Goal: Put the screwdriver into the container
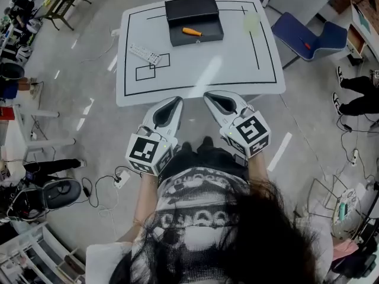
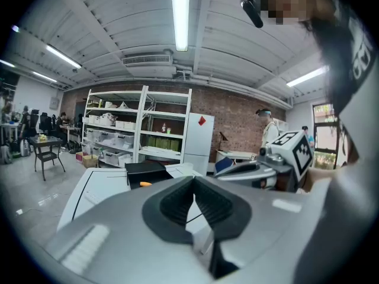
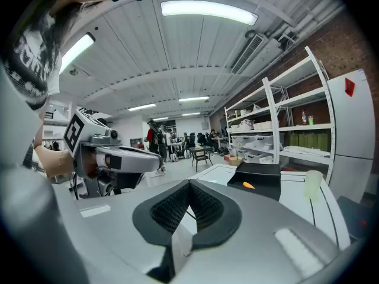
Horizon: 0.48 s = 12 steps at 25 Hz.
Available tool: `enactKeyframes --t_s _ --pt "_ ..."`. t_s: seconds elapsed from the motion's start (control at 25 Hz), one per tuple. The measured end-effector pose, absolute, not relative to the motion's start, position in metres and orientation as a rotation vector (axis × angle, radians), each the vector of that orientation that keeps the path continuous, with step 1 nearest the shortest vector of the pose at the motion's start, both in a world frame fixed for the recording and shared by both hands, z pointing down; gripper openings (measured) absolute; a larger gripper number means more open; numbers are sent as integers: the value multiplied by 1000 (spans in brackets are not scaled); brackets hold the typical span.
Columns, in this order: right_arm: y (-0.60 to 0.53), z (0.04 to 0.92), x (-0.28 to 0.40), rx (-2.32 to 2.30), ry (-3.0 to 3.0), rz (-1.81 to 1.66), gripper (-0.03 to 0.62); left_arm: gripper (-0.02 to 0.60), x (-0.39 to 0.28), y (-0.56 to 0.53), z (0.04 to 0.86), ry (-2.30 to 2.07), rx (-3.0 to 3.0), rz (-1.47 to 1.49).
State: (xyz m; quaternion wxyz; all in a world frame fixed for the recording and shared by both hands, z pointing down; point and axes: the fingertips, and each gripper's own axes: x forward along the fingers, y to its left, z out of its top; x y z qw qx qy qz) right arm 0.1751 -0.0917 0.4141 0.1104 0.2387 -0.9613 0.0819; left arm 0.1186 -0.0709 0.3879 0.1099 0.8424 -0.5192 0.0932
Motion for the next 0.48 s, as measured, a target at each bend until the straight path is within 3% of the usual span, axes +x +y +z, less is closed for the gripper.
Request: enactKeyframes --t_s 0.48 --pt "-68 406 140 728 -2800 222 -3 0 81 -45 376 -1503 2510 247"
